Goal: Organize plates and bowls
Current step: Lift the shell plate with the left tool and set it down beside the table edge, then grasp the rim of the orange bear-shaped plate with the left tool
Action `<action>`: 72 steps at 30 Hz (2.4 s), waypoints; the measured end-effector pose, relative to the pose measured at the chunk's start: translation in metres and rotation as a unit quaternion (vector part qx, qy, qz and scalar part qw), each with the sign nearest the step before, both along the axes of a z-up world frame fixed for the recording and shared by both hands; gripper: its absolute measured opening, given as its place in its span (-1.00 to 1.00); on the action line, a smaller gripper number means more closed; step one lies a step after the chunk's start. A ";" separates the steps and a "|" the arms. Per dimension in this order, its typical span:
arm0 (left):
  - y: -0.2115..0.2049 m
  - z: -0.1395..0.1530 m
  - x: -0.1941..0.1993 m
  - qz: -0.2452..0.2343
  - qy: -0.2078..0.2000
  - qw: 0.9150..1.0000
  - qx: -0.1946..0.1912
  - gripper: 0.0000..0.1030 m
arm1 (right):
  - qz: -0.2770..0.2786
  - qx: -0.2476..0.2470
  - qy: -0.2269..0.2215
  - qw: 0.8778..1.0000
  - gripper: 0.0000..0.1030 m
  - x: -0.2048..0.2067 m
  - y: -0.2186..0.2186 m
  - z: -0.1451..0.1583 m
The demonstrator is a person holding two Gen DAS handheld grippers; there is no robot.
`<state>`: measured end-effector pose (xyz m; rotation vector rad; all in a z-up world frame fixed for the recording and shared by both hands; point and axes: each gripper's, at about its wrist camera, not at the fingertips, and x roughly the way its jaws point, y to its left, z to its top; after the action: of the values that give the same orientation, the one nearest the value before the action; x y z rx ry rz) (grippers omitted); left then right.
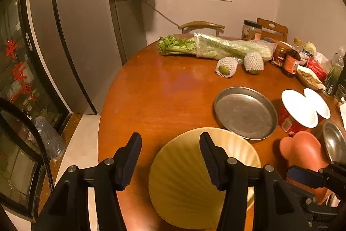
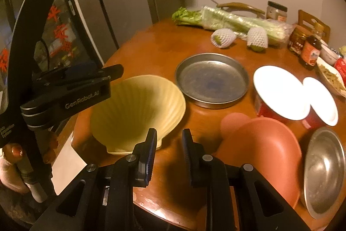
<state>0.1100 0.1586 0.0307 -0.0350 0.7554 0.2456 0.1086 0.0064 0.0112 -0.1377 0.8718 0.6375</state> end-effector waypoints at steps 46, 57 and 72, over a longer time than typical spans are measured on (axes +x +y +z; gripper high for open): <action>-0.154 -0.032 0.014 -0.157 0.055 0.986 -0.008 0.09 | -0.163 0.027 0.021 0.986 -0.37 -0.048 -0.165 -0.022; -0.161 -0.049 0.028 -0.166 0.076 0.983 -0.008 0.09 | -0.175 0.021 0.046 0.983 -0.37 -0.028 -0.165 -0.038; -0.165 -0.061 0.031 -0.191 0.096 0.977 -0.025 0.06 | -0.169 0.004 0.042 0.985 -0.42 -0.015 -0.154 -0.046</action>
<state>0.1410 -0.0067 -0.0306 0.0864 0.9433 -0.1392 0.0934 -0.1479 -0.0351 0.0444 0.9485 0.3311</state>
